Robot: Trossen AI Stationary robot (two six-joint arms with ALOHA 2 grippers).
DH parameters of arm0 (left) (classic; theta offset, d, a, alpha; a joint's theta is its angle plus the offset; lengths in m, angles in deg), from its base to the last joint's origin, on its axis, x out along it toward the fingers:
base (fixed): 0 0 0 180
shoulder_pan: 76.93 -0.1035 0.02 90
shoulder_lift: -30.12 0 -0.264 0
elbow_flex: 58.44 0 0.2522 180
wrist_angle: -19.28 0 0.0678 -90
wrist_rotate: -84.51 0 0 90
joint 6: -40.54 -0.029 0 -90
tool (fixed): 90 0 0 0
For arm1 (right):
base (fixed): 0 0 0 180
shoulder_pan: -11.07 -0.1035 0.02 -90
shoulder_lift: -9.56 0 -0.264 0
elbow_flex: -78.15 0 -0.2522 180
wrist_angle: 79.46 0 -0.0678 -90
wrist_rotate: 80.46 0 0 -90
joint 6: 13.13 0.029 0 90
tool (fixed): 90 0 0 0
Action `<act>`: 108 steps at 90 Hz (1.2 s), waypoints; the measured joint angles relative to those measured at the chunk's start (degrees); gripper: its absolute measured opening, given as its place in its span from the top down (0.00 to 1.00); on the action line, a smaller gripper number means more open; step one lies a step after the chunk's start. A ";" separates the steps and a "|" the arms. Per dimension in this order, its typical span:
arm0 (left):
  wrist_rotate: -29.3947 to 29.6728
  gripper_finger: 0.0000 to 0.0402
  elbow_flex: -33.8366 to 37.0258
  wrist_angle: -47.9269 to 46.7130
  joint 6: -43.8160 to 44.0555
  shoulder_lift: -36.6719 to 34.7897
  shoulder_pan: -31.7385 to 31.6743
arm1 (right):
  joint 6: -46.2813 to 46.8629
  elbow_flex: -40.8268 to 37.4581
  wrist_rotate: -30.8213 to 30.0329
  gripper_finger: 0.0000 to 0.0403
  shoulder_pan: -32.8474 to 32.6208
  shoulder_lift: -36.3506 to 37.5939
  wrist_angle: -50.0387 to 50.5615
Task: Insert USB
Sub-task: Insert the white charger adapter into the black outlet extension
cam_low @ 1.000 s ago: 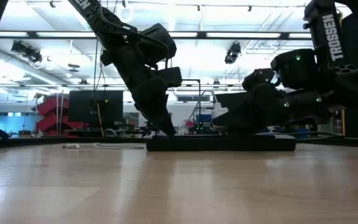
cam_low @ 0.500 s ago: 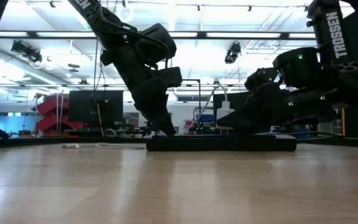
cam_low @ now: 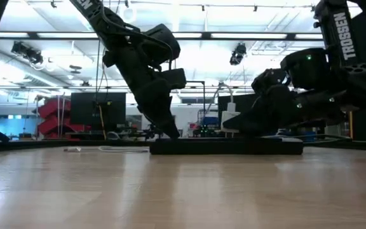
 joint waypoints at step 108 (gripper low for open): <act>0.09 0.43 0.02 0.22 0.29 0.02 0.00 | -3.33 1.59 -4.23 0.72 0.07 0.46 0.27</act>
